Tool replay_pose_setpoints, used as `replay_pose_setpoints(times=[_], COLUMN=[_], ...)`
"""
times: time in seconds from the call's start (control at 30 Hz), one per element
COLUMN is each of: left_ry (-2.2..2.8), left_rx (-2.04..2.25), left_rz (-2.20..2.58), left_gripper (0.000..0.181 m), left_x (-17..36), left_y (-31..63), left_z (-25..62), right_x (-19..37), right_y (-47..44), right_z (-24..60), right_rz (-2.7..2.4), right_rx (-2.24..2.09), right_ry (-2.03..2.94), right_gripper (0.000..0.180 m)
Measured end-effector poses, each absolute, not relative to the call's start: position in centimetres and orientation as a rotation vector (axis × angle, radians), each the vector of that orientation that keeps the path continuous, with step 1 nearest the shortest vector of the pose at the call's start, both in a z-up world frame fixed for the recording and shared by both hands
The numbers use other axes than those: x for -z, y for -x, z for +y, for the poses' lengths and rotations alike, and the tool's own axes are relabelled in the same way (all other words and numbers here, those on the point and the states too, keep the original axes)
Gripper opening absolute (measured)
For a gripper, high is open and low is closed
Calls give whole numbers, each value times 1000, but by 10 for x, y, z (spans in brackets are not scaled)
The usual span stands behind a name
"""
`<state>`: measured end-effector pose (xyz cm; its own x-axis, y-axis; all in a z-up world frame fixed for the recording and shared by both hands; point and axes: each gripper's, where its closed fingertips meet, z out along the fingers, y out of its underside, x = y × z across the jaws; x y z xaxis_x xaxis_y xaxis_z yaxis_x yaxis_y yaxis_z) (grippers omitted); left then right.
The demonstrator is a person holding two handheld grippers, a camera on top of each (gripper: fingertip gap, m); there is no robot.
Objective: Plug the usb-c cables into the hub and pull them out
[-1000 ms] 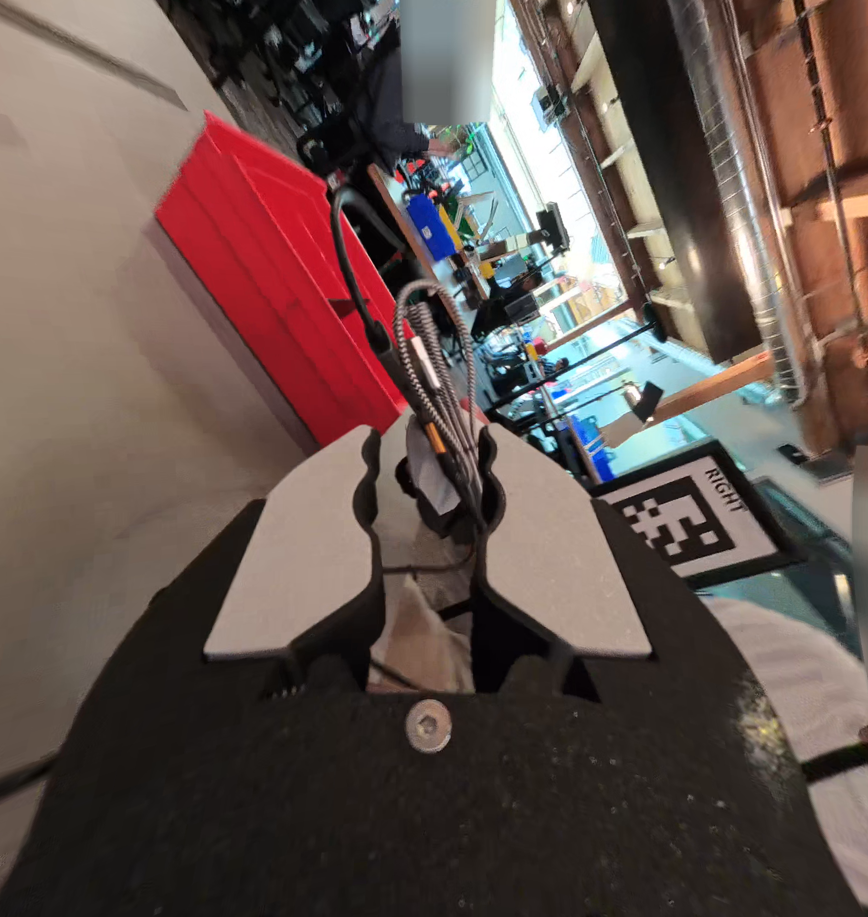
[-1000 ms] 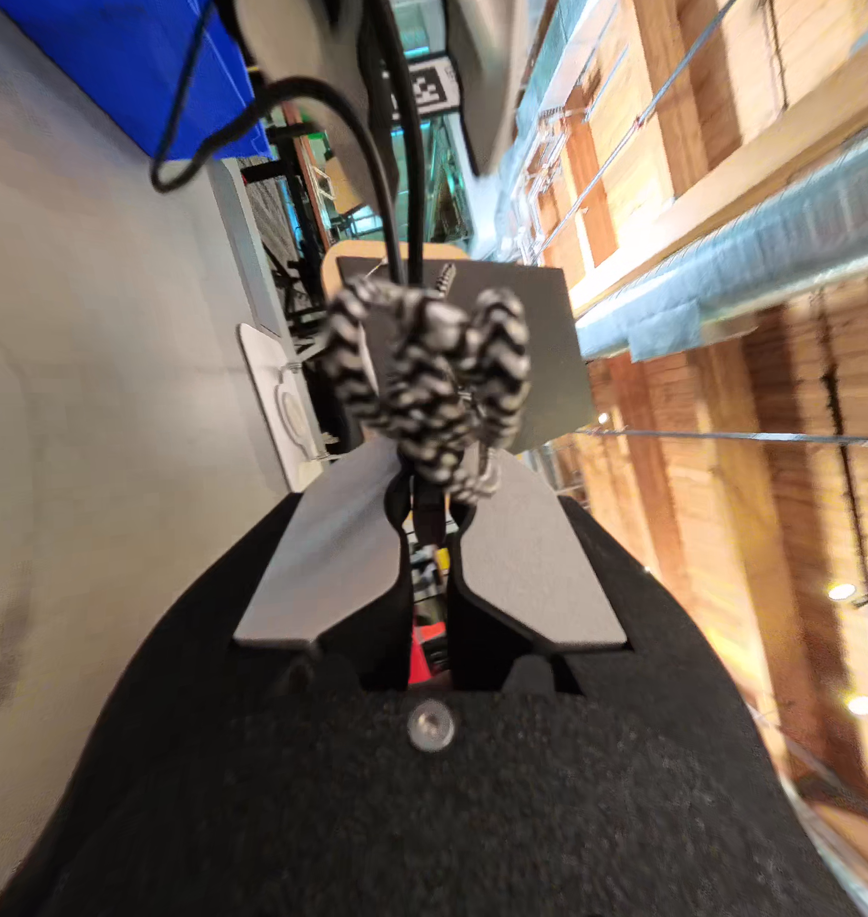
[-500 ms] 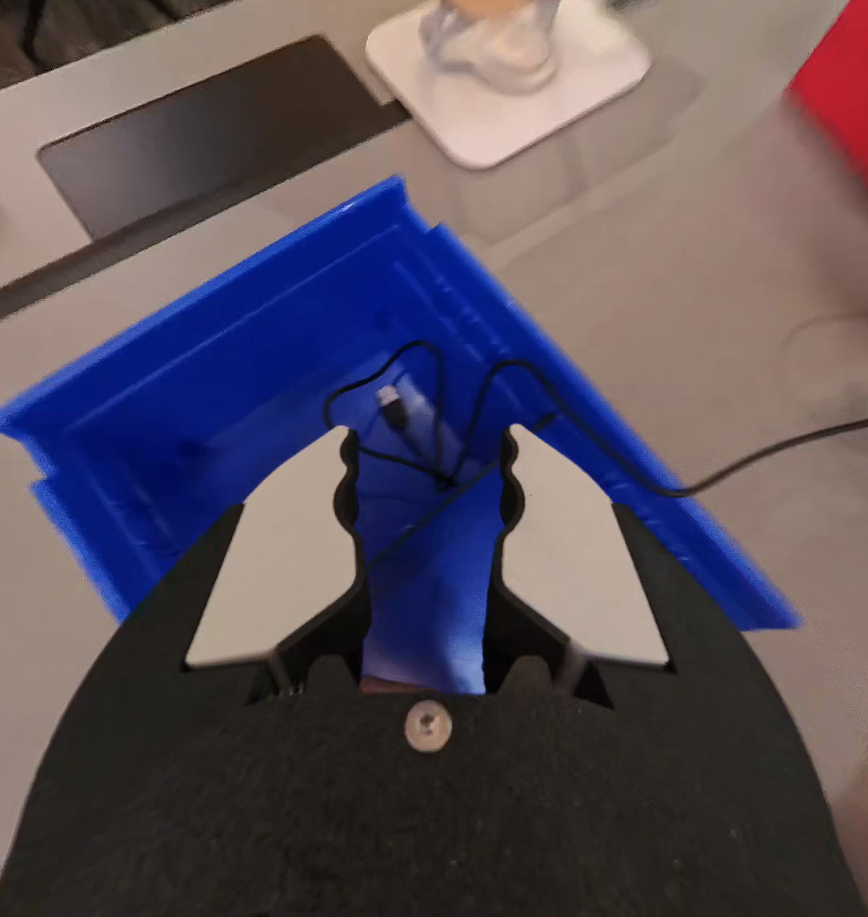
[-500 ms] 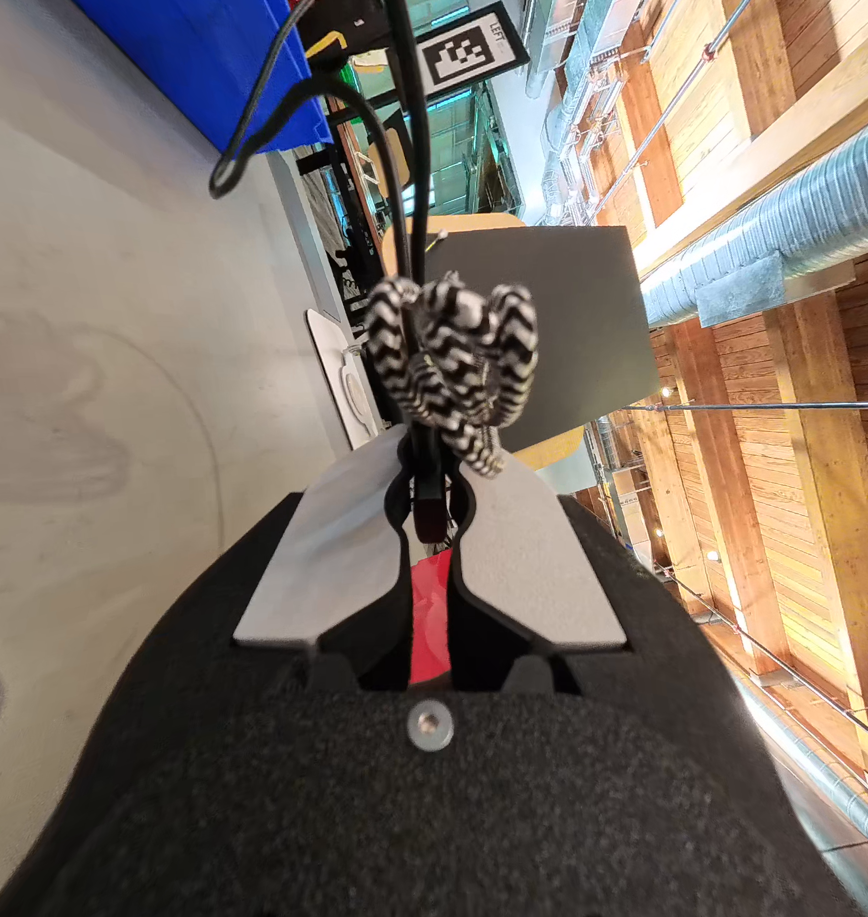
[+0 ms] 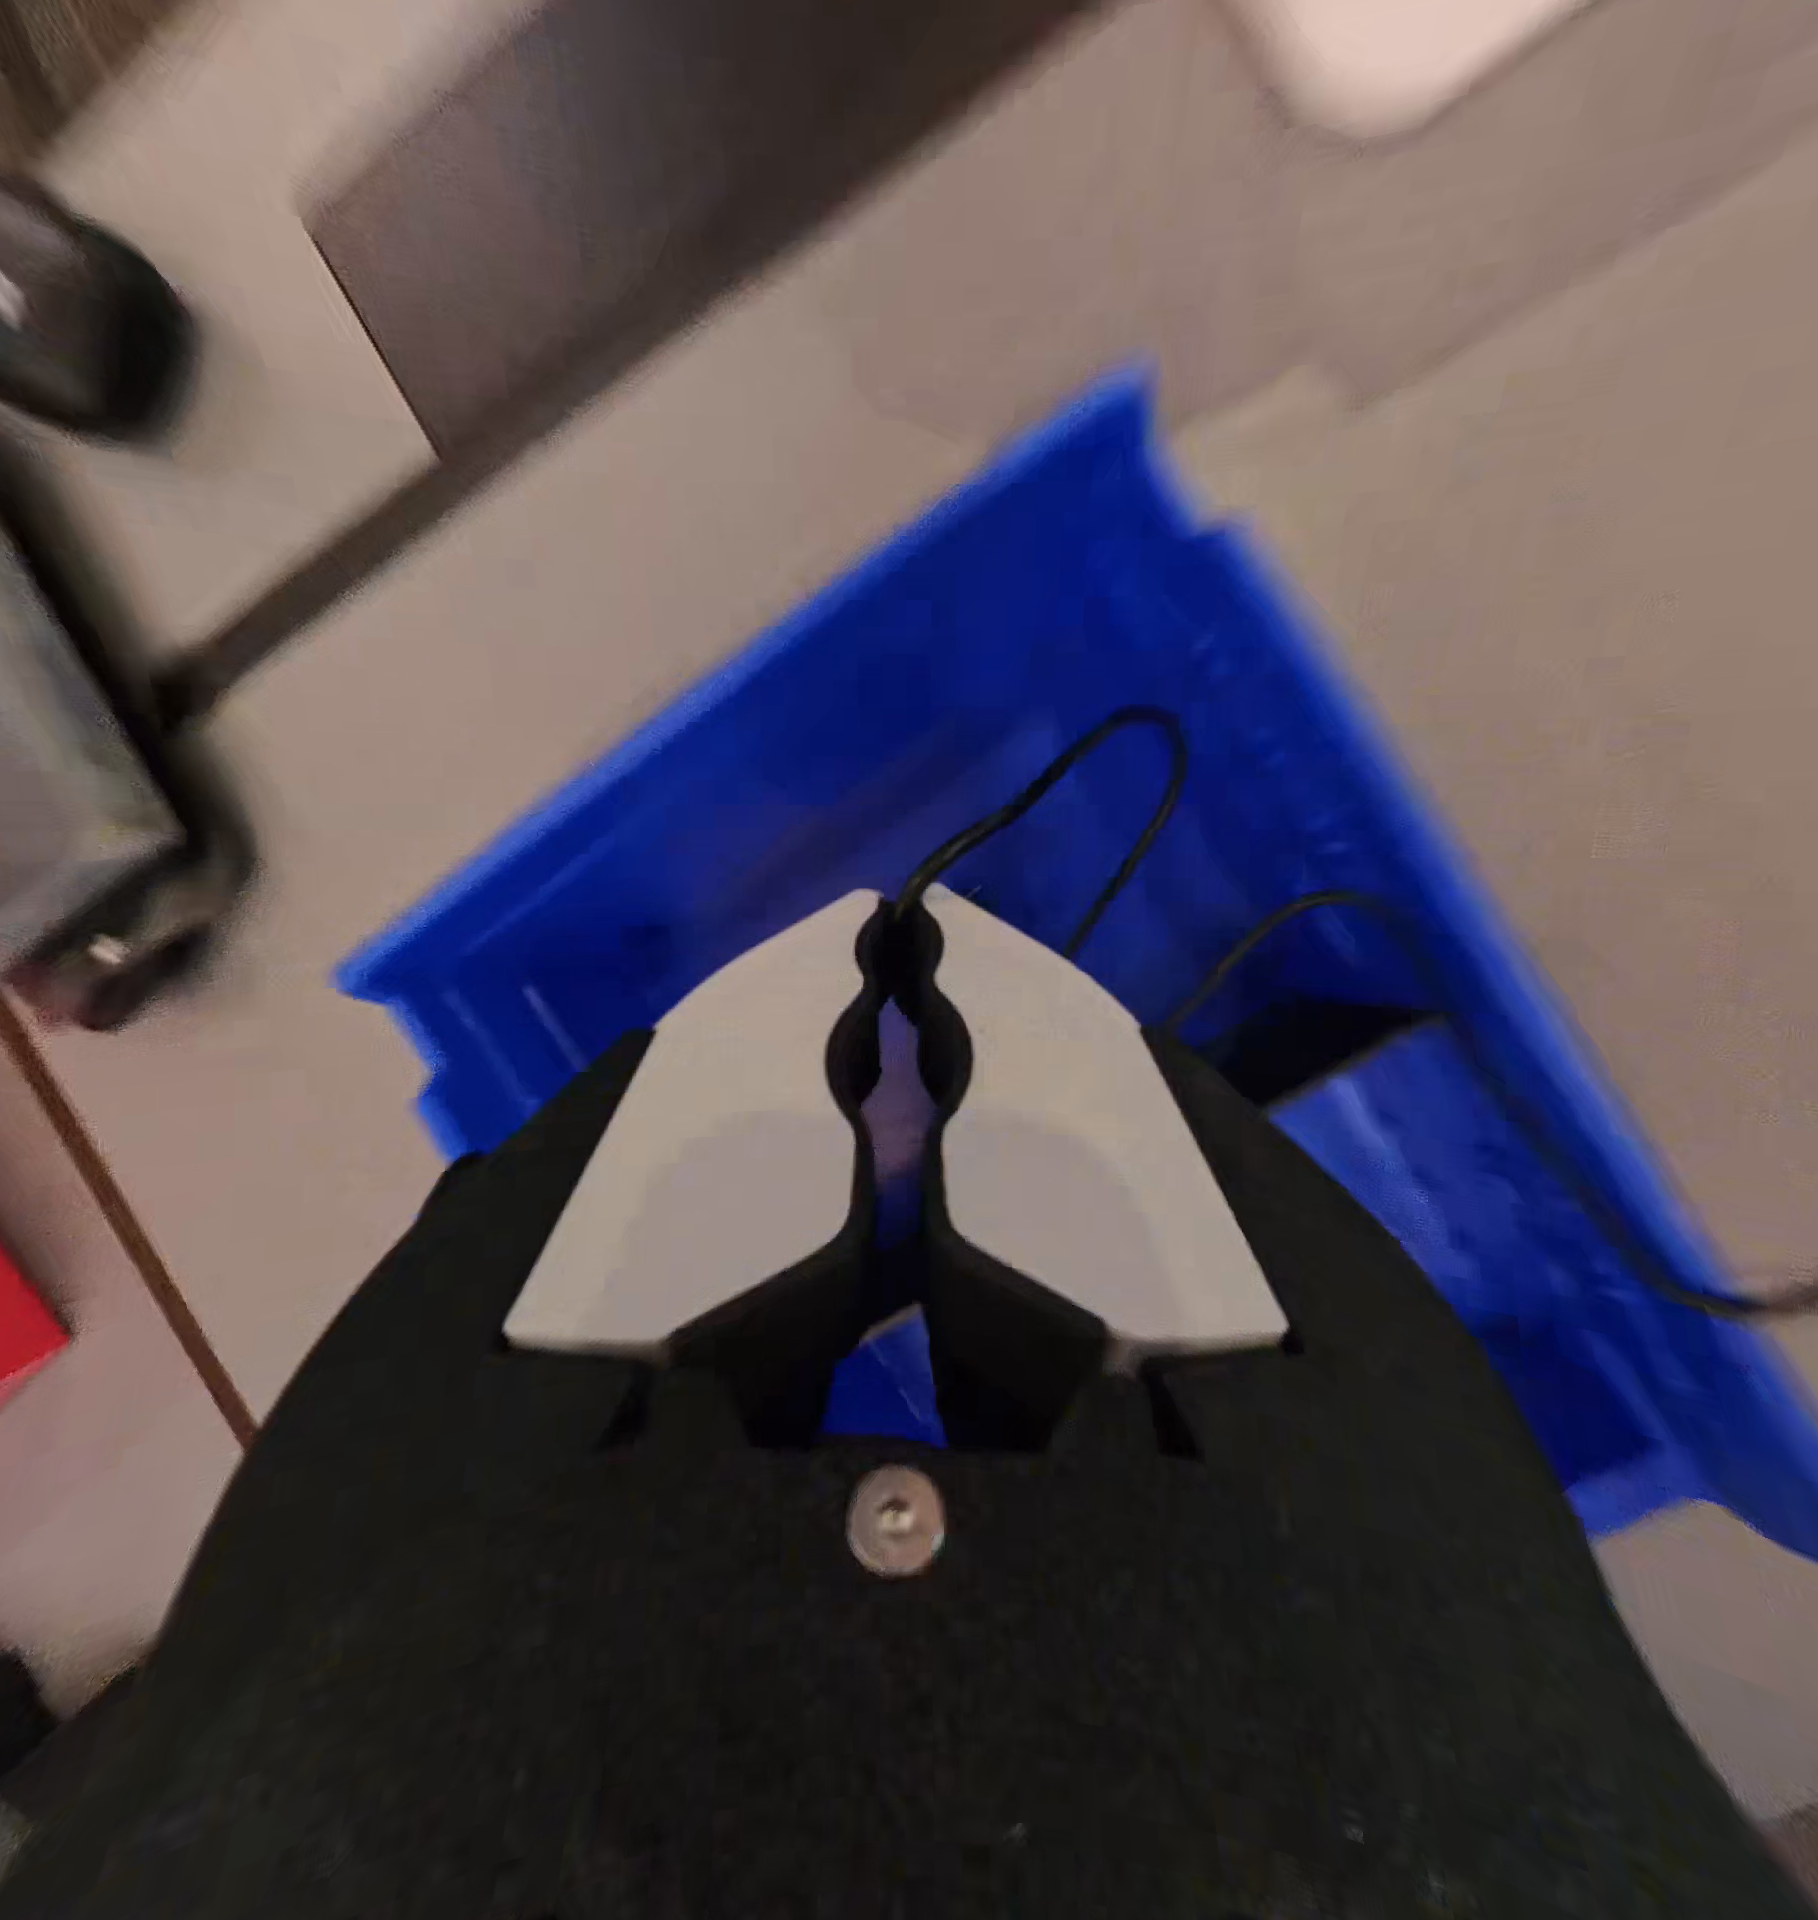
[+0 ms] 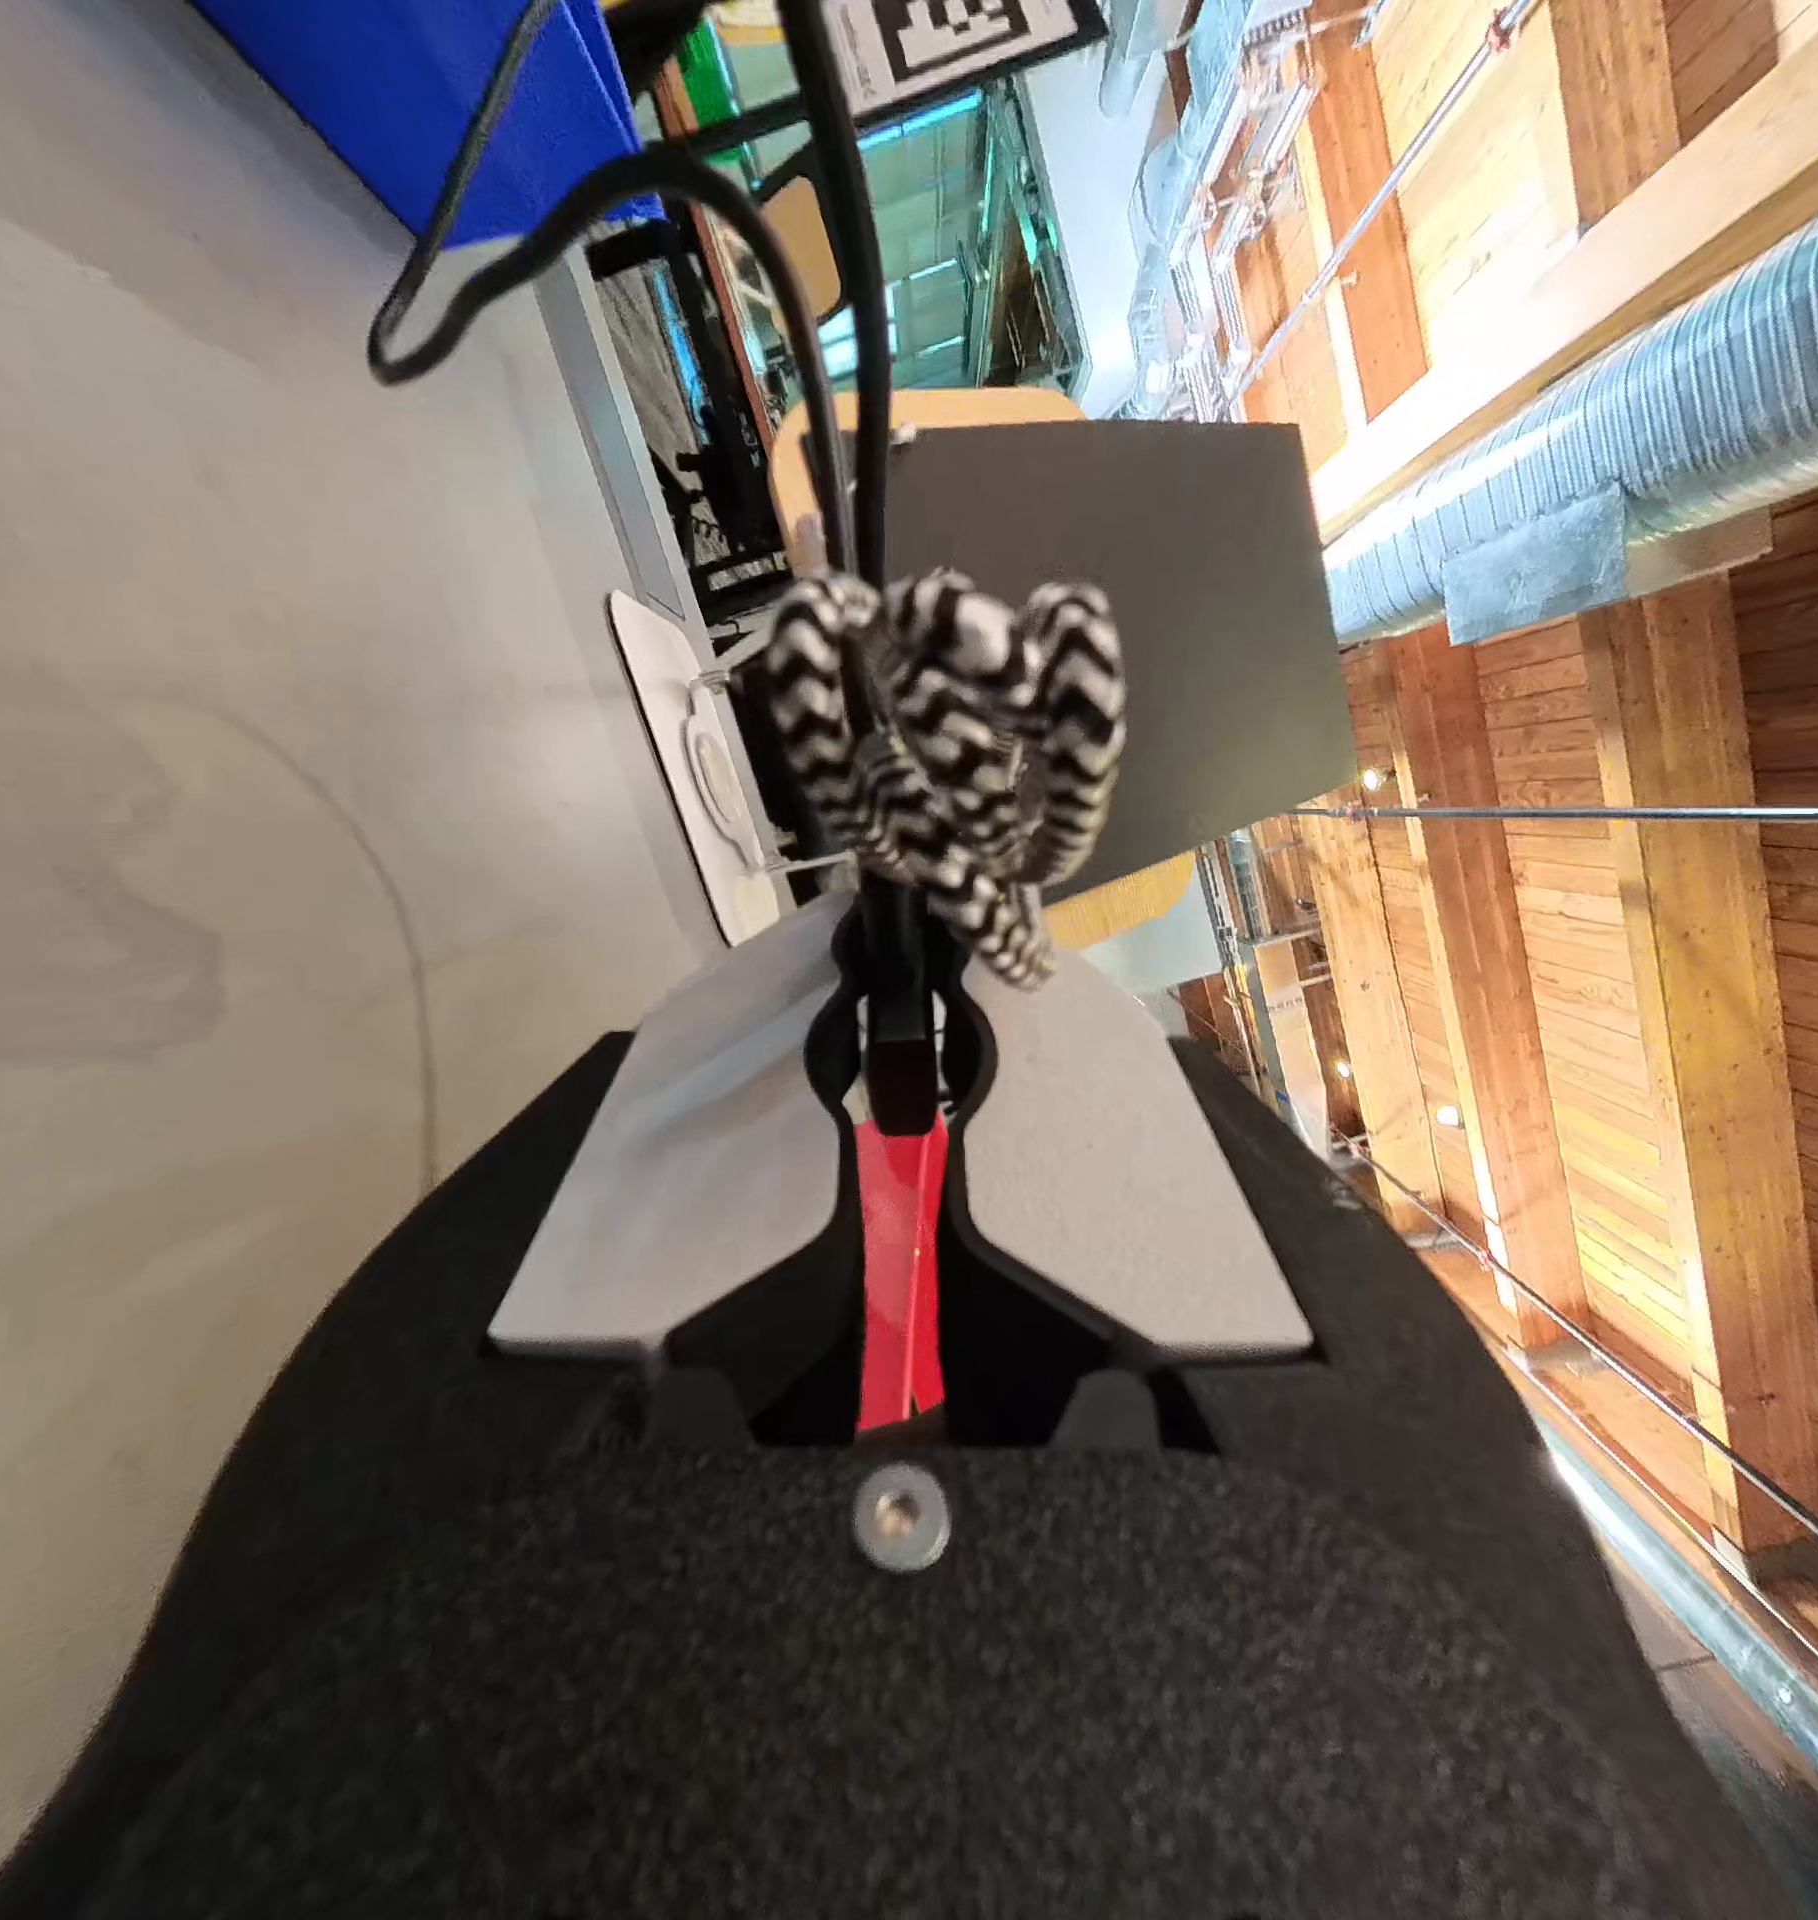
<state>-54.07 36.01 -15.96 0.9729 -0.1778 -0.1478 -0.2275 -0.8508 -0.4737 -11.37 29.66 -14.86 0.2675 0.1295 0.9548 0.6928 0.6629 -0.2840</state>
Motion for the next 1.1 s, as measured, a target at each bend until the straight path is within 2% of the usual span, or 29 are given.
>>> replay_pose_setpoints(times=[0.2, 0.3, 0.37, 0.43, 0.6, 0.63, 0.67, 0.7, 0.83, 0.93, 1.03, 1.1], left_ry=[2109, 1973, 2016, 2095, 2385, 2429, 2443, 2431, 2183, 1982, 2081, 2137], left_rx=[24, 200, 80, -60, 115, 131, 160, 207, 388, 510, 522, 503], left_rz=[363, 482, 553, 616, 657, 665, 641, 590, 364, 478, 683, 719], left_gripper=[0, 0, 0, 0, 1, 4, 21, 34, 35, 38, 64, 64], left_x=[-46, -98, -89, -55, 99, 126, 144, 151, 123, 100, 124, 138], left_y=[452, 384, 362, 349, 303, 299, 296, 294, 296, 274, 246, 233], left_z=[330, 299, 292, 297, 324, 326, 328, 328, 317, 288, 269, 275], right_x=[127, 110, 94, 78, 79, 84, 92, 100, 135, 161, 176, 181], right_y=[104, 98, 96, 95, 120, 127, 135, 143, 174, 197, 213, 219], right_z=[302, 307, 310, 312, 327, 331, 333, 336, 338, 337, 339, 339], right_rz=[-1185, -1145, -1124, -1115, -1236, -1254, -1277, -1298, -1409, -1462, -1446, -1408], right_rx=[424, 393, 351, 307, 226, 191, 152, 134, 201, 264, 355, 424], right_ry=[845, 865, 877, 875, 922, 951, 974, 983, 912, 811, 690, 607], right_gripper=[9, 9, 9, 10, 10, 10, 10, 10, 10, 10, 9, 9])
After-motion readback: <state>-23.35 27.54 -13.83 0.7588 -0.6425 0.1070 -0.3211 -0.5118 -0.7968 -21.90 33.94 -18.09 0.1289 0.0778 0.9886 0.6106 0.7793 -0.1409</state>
